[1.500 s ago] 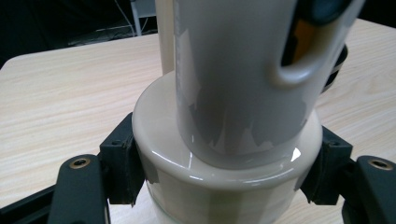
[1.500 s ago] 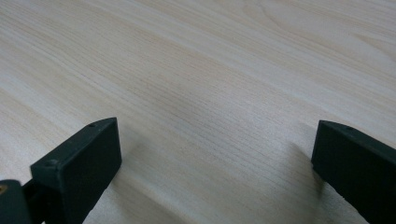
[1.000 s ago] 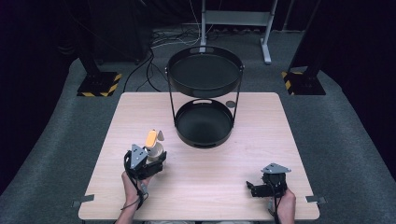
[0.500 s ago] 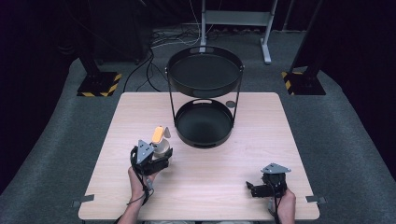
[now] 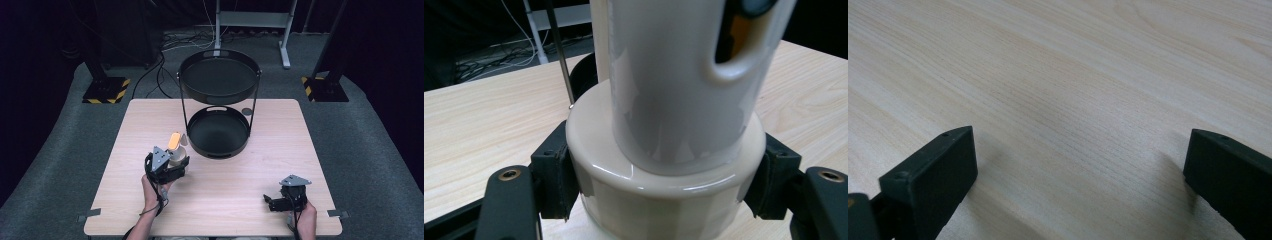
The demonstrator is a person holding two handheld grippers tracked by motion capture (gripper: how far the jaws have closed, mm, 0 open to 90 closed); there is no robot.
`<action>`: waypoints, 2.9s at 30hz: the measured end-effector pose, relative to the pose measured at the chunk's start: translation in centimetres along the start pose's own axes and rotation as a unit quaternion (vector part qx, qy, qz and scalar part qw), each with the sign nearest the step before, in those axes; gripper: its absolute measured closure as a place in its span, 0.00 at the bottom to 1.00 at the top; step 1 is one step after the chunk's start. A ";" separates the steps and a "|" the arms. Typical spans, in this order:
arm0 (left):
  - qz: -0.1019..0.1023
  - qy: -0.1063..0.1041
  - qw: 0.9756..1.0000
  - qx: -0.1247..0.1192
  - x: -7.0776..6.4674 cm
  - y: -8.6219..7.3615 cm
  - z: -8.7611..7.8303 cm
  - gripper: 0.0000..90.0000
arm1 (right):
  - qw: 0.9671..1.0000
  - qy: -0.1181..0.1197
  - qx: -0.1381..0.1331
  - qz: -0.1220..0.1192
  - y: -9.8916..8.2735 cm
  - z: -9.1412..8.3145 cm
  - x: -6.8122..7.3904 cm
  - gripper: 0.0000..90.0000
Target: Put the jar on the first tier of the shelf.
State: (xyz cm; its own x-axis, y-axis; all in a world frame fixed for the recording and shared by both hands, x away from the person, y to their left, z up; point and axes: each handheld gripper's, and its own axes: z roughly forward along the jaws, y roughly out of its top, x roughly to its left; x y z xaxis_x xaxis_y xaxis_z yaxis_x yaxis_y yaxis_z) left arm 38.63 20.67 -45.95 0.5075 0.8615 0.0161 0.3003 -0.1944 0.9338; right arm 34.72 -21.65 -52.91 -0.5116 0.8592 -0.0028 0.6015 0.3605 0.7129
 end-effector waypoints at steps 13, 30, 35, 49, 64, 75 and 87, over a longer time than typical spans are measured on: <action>0.001 -0.011 1.000 -0.001 -0.4 1.0 1.1 0.32 | 1.000 0.002 0.001 -0.002 0.0 0.0 0.0 0.00; 0.002 -0.026 1.000 -0.002 -0.9 2.5 2.7 0.32 | 1.000 0.002 0.000 -0.002 0.0 0.0 0.0 0.00; -0.001 -0.031 1.000 -0.004 -0.9 2.9 3.1 0.32 | 1.000 0.003 0.000 -0.002 0.0 0.0 0.0 0.00; 0.002 -0.034 0.999 -0.006 -1.0 3.9 4.2 0.32 | 1.000 0.002 0.000 -0.002 0.0 0.0 0.0 0.00; 0.000 -0.034 0.999 -0.008 -1.0 4.9 5.5 0.32 | 1.000 0.002 0.001 -0.002 0.0 0.0 0.0 0.00; -0.001 -0.032 0.999 -0.008 -1.1 5.4 6.6 0.32 | 1.000 0.002 0.000 -0.002 0.0 0.0 0.0 0.00; -0.004 -0.027 1.000 -0.007 -1.2 5.8 7.8 0.32 | 1.000 0.002 0.001 -0.002 0.0 0.0 0.0 0.00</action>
State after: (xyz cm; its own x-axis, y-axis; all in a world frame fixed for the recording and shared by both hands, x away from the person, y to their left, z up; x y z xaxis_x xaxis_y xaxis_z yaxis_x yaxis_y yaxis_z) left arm 46.06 14.88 -43.34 0.5484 0.8362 -0.0106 0.2942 -0.1810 0.9384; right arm 34.73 -21.66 -52.91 -0.5167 0.8562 -0.0023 0.6002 0.3642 0.7121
